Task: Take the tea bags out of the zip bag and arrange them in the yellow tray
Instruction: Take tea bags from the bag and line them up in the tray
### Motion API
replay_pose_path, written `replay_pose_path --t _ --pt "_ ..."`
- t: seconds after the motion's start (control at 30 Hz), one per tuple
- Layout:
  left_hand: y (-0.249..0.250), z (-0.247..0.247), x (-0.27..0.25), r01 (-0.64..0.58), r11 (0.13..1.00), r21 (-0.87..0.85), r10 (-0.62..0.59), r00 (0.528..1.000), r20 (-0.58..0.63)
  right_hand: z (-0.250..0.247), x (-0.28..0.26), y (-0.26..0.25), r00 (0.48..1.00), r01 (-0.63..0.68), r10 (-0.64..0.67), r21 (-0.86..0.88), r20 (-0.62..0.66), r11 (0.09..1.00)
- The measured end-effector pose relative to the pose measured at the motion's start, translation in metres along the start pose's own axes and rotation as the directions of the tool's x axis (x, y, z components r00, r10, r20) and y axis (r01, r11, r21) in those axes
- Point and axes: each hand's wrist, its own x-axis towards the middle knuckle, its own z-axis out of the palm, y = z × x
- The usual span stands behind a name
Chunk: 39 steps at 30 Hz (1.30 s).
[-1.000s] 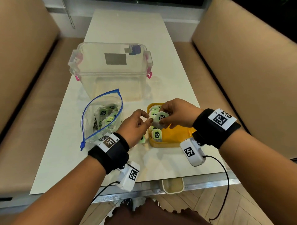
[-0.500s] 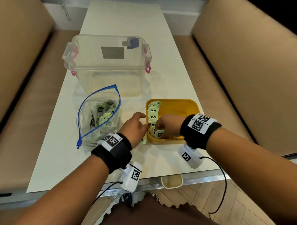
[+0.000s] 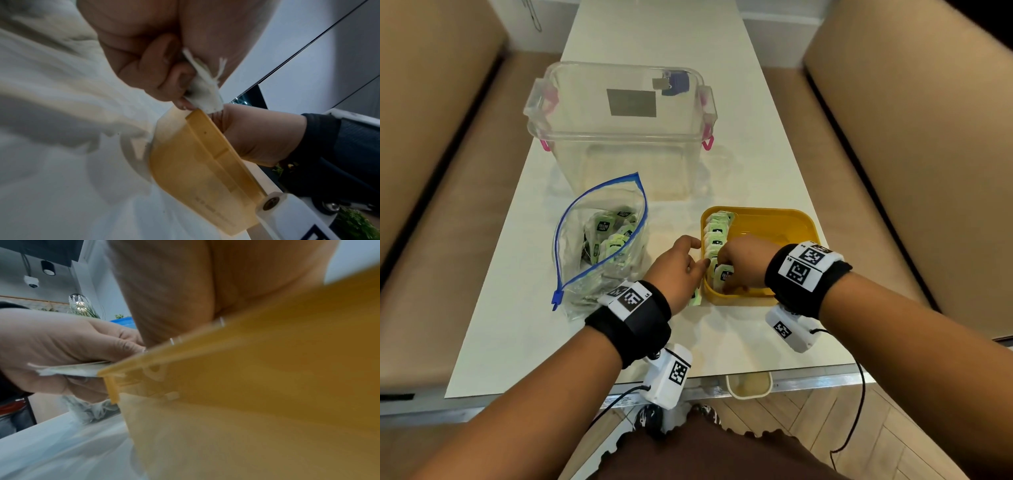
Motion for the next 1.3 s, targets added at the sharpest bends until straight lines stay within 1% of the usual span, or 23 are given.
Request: replay_pose_path --t 0.1,0.17,0.23,0.33,0.4,0.5,0.6,0.7,0.77,0.87,0.93,1.0,1.07,1.1,1.2,1.3 --pt "0.000 0.000 0.000 0.002 1.000 -0.005 -0.002 1.000 -0.002 0.001 0.001 0.002 0.998 -0.015 0.017 0.039 -0.053 0.999" --pt "0.000 -0.001 0.000 0.005 1.000 -0.012 -0.005 1.000 -0.001 0.001 -0.001 0.005 0.993 -0.048 0.056 0.085 -0.103 0.995" --pt "0.002 -0.001 -0.001 0.005 1.000 -0.014 -0.005 1.000 0.002 -0.001 -0.005 0.007 0.987 -0.087 0.103 0.131 -0.121 0.987" --pt "0.003 -0.001 -0.002 0.007 1.000 -0.021 -0.008 1.000 -0.007 -0.002 -0.009 0.005 0.992 -0.095 0.108 0.172 -0.069 0.981" --pt "0.003 -0.003 -0.003 0.011 0.999 -0.041 -0.013 0.999 -0.042 0.000 -0.009 0.003 0.995 -0.093 0.100 0.203 -0.023 0.975" --pt "0.001 -0.012 -0.005 0.031 0.989 -0.146 -0.049 0.992 -0.117 -0.002 -0.013 0.007 0.987 -0.145 0.159 0.291 -0.022 0.946" --pt "0.004 -0.023 -0.006 0.058 0.946 -0.318 -0.103 0.987 -0.126 -0.013 -0.020 0.016 0.972 -0.169 0.210 0.302 -0.107 0.938" --pt "0.011 -0.028 -0.003 0.016 0.903 -0.430 -0.077 0.989 -0.127 -0.024 -0.030 0.022 0.964 -0.113 0.194 0.381 -0.181 0.917" --pt "0.017 -0.029 -0.002 -0.010 0.850 -0.526 -0.072 0.988 -0.136 -0.029 -0.035 0.020 0.964 -0.040 0.155 0.460 -0.216 0.887" --pt "0.026 -0.028 -0.002 -0.053 0.750 -0.659 -0.046 0.990 -0.132 -0.032 -0.038 0.010 0.976 0.031 0.106 0.601 -0.191 0.799" --pt "0.030 -0.027 -0.002 -0.087 0.711 -0.697 -0.007 0.991 -0.132 -0.031 -0.039 0.006 0.976 0.072 0.080 0.642 -0.205 0.763" --pt "0.032 -0.027 -0.002 -0.116 0.696 -0.709 0.024 0.990 -0.138 -0.030 -0.037 0.006 0.960 0.129 0.082 0.685 -0.267 0.717" --pt "0.031 -0.027 -0.001 -0.122 0.697 -0.706 0.037 0.990 -0.135 -0.032 -0.037 0.008 0.930 0.172 0.125 0.711 -0.345 0.682" --pt "0.031 -0.027 -0.001 -0.118 0.707 -0.697 0.037 0.991 -0.130 -0.033 -0.037 0.009 0.915 0.193 0.134 0.705 -0.381 0.682" --pt "0.027 -0.027 -0.002 -0.090 0.777 -0.623 0.013 0.992 -0.127 -0.038 -0.041 0.012 0.882 0.257 0.091 0.634 -0.462 0.730" --pt "0.022 -0.026 -0.004 -0.076 0.830 -0.553 0.019 0.994 -0.108 -0.040 -0.044 0.013 0.871 0.284 0.035 0.561 -0.490 0.778"
